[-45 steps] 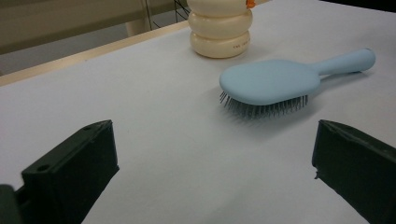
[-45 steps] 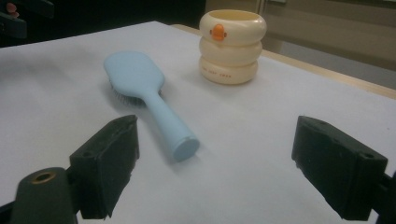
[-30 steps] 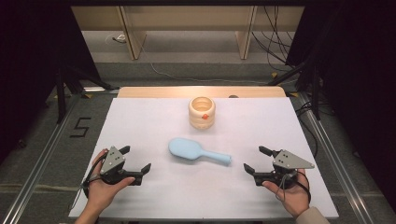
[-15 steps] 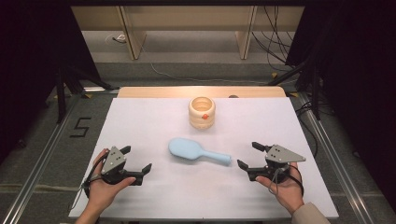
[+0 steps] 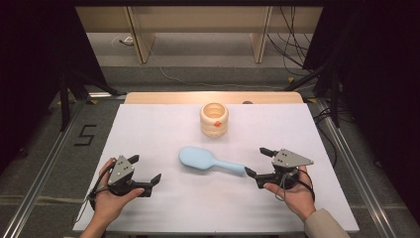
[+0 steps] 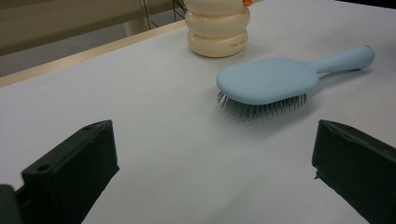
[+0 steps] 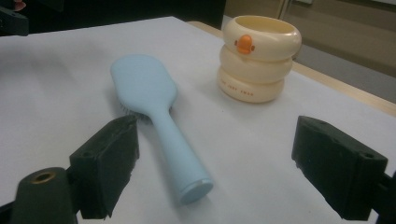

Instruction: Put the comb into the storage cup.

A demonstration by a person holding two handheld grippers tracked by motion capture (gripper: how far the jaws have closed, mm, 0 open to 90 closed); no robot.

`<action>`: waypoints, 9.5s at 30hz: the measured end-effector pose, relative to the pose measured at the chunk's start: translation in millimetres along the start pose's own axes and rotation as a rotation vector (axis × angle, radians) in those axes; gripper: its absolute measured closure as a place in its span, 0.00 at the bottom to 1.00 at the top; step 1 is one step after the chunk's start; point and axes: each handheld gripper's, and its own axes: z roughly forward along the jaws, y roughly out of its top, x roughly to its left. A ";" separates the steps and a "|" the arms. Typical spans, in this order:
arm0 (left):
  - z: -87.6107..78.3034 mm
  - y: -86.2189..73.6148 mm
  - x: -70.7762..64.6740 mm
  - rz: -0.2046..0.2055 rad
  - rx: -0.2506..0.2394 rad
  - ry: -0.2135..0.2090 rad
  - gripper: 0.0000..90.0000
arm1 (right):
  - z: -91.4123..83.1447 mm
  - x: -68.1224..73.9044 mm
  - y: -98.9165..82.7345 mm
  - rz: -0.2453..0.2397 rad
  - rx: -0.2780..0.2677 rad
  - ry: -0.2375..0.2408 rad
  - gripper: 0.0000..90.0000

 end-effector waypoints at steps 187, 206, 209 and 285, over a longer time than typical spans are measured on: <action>1.2 1.1 0.1 0.009 -0.009 -0.002 0.00 | 148.6 25.1 53.2 -0.260 0.699 0.281 0.33; 1.1 1.2 0.2 0.010 -0.010 -0.002 0.00 | 155.0 28.3 53.7 -0.281 0.751 0.279 0.44; 1.1 1.2 0.2 0.010 -0.009 -0.002 0.00 | 155.4 28.2 54.1 -0.286 0.750 0.280 0.46; 0.8 1.5 -0.1 0.012 -0.013 -0.001 0.00 | 158.8 31.5 57.1 -0.247 0.847 0.296 0.78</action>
